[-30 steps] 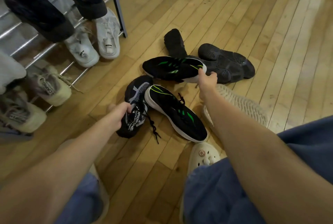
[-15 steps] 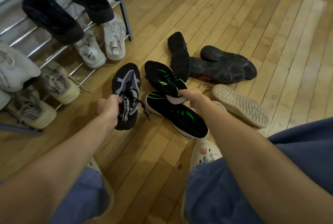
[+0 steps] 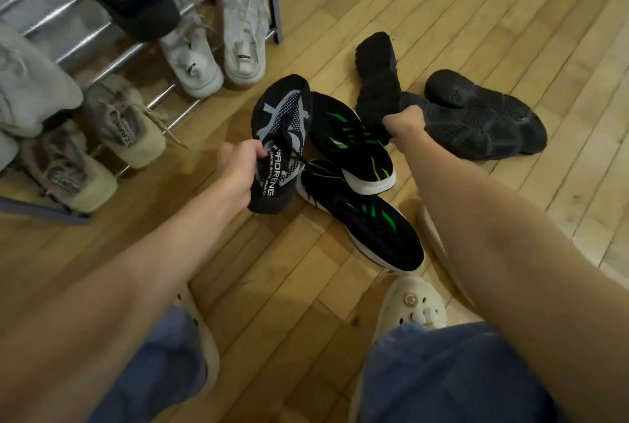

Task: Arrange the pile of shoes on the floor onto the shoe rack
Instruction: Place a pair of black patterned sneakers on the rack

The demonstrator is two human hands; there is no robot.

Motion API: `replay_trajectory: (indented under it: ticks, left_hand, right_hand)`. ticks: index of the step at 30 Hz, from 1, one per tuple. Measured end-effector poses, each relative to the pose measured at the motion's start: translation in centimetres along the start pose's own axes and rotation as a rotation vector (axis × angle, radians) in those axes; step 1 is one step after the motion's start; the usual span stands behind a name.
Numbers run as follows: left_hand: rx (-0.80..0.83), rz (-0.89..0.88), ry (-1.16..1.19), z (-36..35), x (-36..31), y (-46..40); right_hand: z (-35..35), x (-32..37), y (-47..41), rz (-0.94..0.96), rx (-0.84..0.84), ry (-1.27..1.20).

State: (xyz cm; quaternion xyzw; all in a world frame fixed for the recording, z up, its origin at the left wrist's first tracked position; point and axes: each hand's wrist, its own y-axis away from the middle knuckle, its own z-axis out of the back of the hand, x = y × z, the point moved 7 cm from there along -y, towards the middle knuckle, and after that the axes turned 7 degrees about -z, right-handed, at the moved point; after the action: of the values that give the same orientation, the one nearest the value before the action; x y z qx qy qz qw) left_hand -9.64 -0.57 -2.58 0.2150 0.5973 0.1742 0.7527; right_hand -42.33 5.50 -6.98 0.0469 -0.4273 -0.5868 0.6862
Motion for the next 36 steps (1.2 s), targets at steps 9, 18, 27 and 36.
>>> replay_trajectory:
  ticks: [9, 18, 27, 36]
  left_hand:
    - [-0.103, 0.03, 0.091, 2.3, 0.9, -0.6]
    - [-0.205, 0.061, 0.067, 6.6, 1.6, -0.5]
    - [-0.22, 0.078, 0.023, 9.6, 2.8, -1.5]
    - [-0.149, 0.127, 0.071, 10.3, 4.2, -2.0]
  right_hand:
    - [-0.9, 10.0, 9.8, 0.744, -0.125, 0.394]
    - [-9.4, 4.9, 18.4, 0.614, 0.44, 1.037]
    - [-8.9, 8.5, 15.6, 0.681, 0.194, 0.786]
    - [-11.2, 3.8, 15.9, 0.339, 0.261, 1.272]
